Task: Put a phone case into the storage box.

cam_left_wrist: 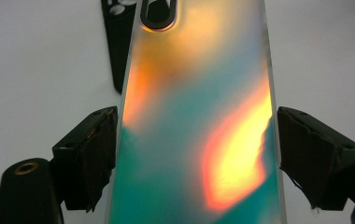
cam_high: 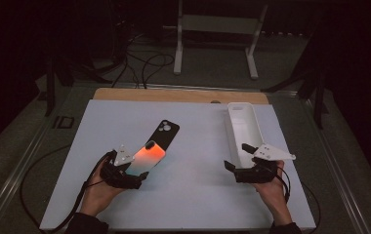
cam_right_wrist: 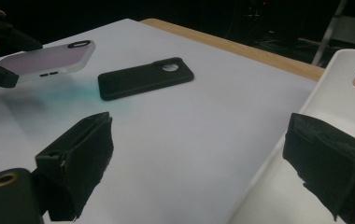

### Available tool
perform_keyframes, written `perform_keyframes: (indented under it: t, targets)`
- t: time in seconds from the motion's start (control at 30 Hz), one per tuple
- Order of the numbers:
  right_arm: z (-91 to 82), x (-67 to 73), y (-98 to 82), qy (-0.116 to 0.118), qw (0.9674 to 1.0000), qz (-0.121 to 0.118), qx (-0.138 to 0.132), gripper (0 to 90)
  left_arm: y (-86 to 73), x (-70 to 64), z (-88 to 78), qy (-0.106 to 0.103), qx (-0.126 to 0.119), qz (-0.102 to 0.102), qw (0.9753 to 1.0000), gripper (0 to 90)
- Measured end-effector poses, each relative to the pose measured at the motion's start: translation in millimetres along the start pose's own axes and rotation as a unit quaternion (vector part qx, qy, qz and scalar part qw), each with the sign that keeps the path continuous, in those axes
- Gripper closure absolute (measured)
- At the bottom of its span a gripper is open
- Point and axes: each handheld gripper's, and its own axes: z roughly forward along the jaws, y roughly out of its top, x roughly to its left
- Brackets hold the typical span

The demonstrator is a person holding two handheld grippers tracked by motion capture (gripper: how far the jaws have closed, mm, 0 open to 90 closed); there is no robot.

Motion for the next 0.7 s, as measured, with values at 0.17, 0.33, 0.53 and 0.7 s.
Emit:
perform_keyframes:
  t: [0.17, 0.33, 0.53, 0.7]
  targets:
    - [3.3, 0.7, 3.4, 0.006, 1.0, 0.002, -0.001, 8.5, 9.7, -3.9, 0.1, -0.001, -0.013, 0.011, 0.9999, 16.9]
    - [7.1, 3.7, 8.1, 0.013, 0.9999, 0.002, -0.003, 8.5, 21.2, -10.5, 4.0, -0.003, -0.018, 0.026, 0.9995, 16.9]
    - [13.3, 8.1, 13.5, 0.022, 0.9997, -0.004, -0.006, 8.5, 34.8, -18.2, 11.6, -0.009, -0.028, 0.039, 0.9988, 16.9]
    - [17.9, 11.0, 19.0, 0.031, 0.9995, 0.0, -0.011, 8.5, 43.5, -22.6, 15.6, -0.021, -0.046, 0.051, 0.9974, 16.9]
